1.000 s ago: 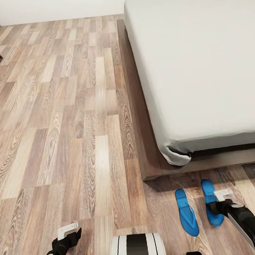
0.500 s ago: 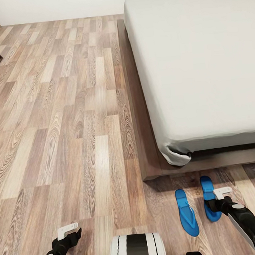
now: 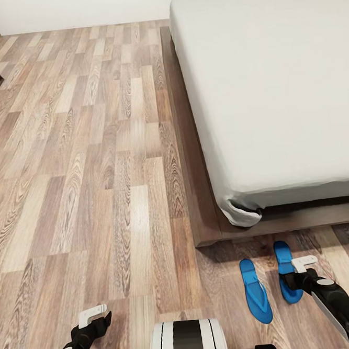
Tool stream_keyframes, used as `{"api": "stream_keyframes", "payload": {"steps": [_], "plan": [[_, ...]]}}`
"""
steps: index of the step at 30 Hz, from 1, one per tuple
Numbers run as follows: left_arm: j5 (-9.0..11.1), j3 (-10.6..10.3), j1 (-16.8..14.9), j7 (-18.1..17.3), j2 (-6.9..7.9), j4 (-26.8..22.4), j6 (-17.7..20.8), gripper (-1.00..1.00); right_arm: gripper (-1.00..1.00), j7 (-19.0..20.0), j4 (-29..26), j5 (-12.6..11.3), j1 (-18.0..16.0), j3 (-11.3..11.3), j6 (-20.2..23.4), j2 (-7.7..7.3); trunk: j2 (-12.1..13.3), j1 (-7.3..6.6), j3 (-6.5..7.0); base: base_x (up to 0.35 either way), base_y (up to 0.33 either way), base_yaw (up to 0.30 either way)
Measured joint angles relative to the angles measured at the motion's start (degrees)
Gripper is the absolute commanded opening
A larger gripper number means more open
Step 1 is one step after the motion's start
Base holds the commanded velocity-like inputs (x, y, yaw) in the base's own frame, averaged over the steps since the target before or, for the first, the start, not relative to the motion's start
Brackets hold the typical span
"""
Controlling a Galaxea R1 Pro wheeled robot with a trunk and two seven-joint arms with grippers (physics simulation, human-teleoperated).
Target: In the bedroom, move the book from the bed onto either nightstand, and place the two sandals side by side next to the bed.
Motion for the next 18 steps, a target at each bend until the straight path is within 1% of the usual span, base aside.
{"api": "stream_keyframes", "payload": {"steps": [3,10,18], "plan": [[0.0,0.0,0.0,0.0,0.00,0.0,0.0,1.00,-1.00,0.0,0.0,0.0,0.0,0.0,0.0,0.00,0.0,0.08,-0.66,0.000,0.000,0.000],[0.0,0.0,0.0,0.0,0.00,0.0,0.0,1.00,-1.00,0.0,0.0,0.0,0.0,0.0,0.0,0.00,0.0,0.08,-0.66,0.000,0.000,0.000],[0.0,0.0,0.0,0.0,0.00,0.0,0.0,1.00,-1.00,0.0,0.0,0.0,0.0,0.0,0.0,0.00,-0.1,0.29,-2.43,0.000,0.000,0.000]]}}
